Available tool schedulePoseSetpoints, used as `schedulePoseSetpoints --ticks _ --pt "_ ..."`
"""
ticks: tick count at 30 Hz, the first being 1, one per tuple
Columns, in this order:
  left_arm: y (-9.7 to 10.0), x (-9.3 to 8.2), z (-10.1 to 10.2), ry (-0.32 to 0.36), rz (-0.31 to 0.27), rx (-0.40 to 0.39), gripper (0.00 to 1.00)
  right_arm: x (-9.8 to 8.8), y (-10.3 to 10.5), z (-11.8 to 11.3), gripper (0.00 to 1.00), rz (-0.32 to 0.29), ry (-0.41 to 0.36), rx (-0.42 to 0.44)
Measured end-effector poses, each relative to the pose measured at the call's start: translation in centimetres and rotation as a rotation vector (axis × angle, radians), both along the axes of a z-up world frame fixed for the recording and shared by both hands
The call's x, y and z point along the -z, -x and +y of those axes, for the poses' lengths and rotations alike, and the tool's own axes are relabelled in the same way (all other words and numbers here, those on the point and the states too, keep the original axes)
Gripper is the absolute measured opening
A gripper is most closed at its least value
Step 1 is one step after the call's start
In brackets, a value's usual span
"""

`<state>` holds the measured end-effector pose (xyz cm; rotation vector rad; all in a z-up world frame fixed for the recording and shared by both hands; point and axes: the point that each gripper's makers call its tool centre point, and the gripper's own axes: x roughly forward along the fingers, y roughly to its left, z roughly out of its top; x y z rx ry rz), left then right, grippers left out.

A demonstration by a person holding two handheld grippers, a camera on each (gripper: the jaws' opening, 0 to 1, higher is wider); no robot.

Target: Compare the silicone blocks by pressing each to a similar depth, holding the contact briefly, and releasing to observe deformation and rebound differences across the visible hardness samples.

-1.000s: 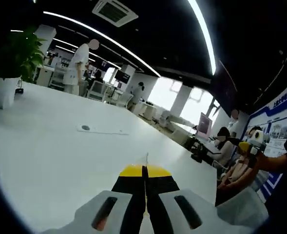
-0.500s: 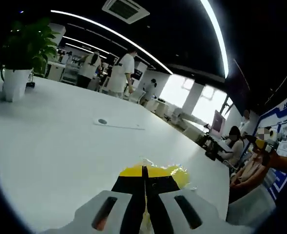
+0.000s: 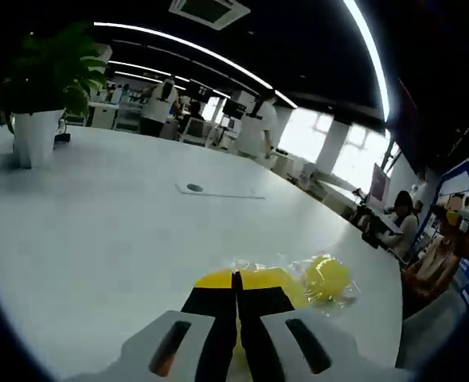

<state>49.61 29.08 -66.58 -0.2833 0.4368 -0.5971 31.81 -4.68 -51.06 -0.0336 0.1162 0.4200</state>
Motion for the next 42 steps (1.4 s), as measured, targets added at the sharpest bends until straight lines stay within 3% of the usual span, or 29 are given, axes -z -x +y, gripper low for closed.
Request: schedulePoseSetpoints --ticks 6,15,17,19,28,34,37,42 --pt "-0.5 1.6 0.8 -0.028 0.041 -0.018 0.00 0.1 0.4 -0.1 0.42 0.013 0.003 0.005" --pt "-0.8 2.4 1.4 -0.030 0.076 -0.016 0.01 0.5 0.7 -0.4 0.42 0.032 0.006 0.019" --pt "-0.8 2.9 2.1 -0.084 0.086 -0.023 0.03 0.6 0.7 -0.2 0.42 0.034 0.007 0.015" --pt "-1.0 3.2 2.3 -0.079 0.105 -0.019 0.06 0.6 0.6 -0.2 0.42 0.037 0.009 0.014" --pt "-1.7 1.6 4.3 -0.044 0.091 -0.115 0.15 0.4 0.5 -0.6 0.42 0.033 0.008 0.024" --pt "-1.2 -0.1 5.9 -0.021 0.058 -0.182 0.32 0.7 0.3 -0.2 0.42 0.030 0.011 0.016" --pt "-0.3 -1.3 5.7 -0.048 0.023 -0.155 0.33 0.9 0.1 0.0 0.42 0.031 0.002 0.009" --pt "1.6 -4.2 4.3 -0.128 -0.102 -0.055 0.34 1.2 -0.2 0.8 0.42 0.031 -0.019 -0.016"
